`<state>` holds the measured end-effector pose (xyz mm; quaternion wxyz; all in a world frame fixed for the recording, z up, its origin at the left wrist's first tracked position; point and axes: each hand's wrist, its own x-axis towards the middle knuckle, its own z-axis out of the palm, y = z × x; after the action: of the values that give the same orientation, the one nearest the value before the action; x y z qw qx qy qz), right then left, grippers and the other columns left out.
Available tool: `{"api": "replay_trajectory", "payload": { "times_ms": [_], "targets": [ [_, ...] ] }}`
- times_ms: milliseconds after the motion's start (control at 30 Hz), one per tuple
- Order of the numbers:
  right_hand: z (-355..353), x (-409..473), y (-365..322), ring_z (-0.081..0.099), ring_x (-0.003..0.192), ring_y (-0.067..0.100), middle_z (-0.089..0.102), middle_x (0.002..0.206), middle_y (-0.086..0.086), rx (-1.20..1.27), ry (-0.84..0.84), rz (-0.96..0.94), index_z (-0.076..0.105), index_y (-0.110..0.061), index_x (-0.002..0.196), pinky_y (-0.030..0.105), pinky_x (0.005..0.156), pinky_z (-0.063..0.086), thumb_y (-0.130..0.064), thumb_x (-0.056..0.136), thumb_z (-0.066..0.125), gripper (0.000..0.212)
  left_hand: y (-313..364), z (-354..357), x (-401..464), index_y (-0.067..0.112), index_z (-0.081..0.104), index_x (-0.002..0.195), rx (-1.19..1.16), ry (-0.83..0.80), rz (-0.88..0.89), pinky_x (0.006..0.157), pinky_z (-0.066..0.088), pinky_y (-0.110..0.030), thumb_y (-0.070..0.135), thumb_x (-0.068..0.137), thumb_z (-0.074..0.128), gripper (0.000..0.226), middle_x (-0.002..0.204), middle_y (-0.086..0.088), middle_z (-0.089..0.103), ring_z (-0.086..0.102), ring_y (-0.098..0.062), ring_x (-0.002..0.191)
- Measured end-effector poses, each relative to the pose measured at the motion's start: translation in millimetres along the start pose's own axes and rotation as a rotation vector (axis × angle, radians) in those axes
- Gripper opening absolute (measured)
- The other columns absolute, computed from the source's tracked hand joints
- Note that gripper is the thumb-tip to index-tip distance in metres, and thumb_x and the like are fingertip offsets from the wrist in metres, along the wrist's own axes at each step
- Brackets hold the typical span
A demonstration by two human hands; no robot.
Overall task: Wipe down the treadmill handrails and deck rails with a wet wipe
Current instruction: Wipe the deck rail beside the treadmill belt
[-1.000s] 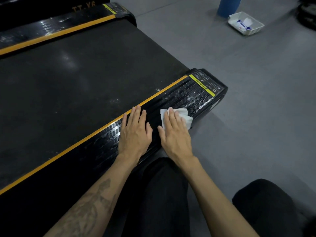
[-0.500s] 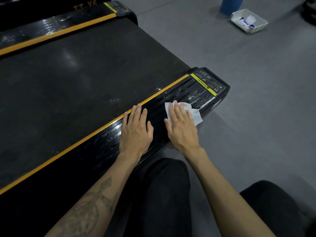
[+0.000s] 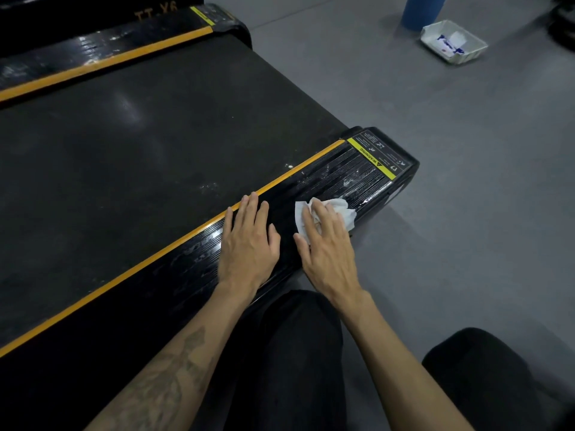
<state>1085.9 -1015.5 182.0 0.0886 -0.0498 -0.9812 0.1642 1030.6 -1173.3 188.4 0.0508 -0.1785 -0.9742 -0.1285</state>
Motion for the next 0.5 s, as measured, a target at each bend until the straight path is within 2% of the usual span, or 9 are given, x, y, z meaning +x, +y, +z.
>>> {"api": "replay_trajectory", "payload": {
  "times_ms": [133,267,333,433,500],
  "targets": [
    [0.0,-1.2,6.9,0.013,0.157,0.032,0.034,0.164,0.006,-0.153,-0.018,-0.017,0.039,-0.019,0.158,0.057,0.127,0.004,-0.053,0.107,0.029,0.062,0.7,-0.4,0.5,0.011,0.04,0.155,-0.003,-0.003,-0.009,0.128,0.017,-0.049,0.031,0.106,0.038,0.053,0.167,-0.01,0.028,0.019,-0.022,0.157],
    [-3.6,4.7,13.1,0.012,0.157,0.034,0.029,0.167,0.006,-0.12,-0.062,-0.044,0.036,-0.022,0.159,0.06,0.125,0.008,-0.058,0.105,0.026,0.066,0.1,1.0,0.9,0.011,0.04,0.154,-0.002,0.004,-0.007,0.128,0.018,-0.049,0.032,0.106,0.037,0.053,0.167,-0.01,0.029,0.019,-0.022,0.157],
    [-5.1,5.2,11.3,0.014,0.158,0.029,0.025,0.168,0.009,-0.056,-0.069,-0.028,0.034,-0.017,0.16,0.053,0.127,0.011,-0.058,0.105,0.027,0.069,0.2,1.8,0.8,0.011,0.041,0.154,-0.002,0.01,-0.007,0.128,0.018,-0.049,0.032,0.105,0.038,0.053,0.167,-0.01,0.03,0.02,-0.022,0.157],
    [-1.8,-2.2,-3.1,0.006,0.159,0.022,0.012,0.171,0.012,-0.014,-0.082,0.001,0.022,-0.007,0.162,0.038,0.13,0.004,-0.06,0.104,0.025,0.078,-0.4,3.1,2.0,0.011,0.042,0.153,0.0,0.013,-0.004,0.128,0.018,-0.048,0.032,0.105,0.037,0.053,0.166,-0.01,0.03,0.021,-0.022,0.157],
    [-0.7,1.3,-9.2,0.002,0.159,0.019,0.007,0.171,0.011,-0.017,-0.116,-0.011,0.017,-0.006,0.162,0.035,0.13,0.002,-0.06,0.104,0.022,0.08,-0.2,3.1,2.4,0.011,0.042,0.153,0.005,0.012,-0.007,0.128,0.018,-0.048,0.033,0.105,0.036,0.053,0.167,-0.01,0.03,0.02,-0.022,0.157]
  ]
}}
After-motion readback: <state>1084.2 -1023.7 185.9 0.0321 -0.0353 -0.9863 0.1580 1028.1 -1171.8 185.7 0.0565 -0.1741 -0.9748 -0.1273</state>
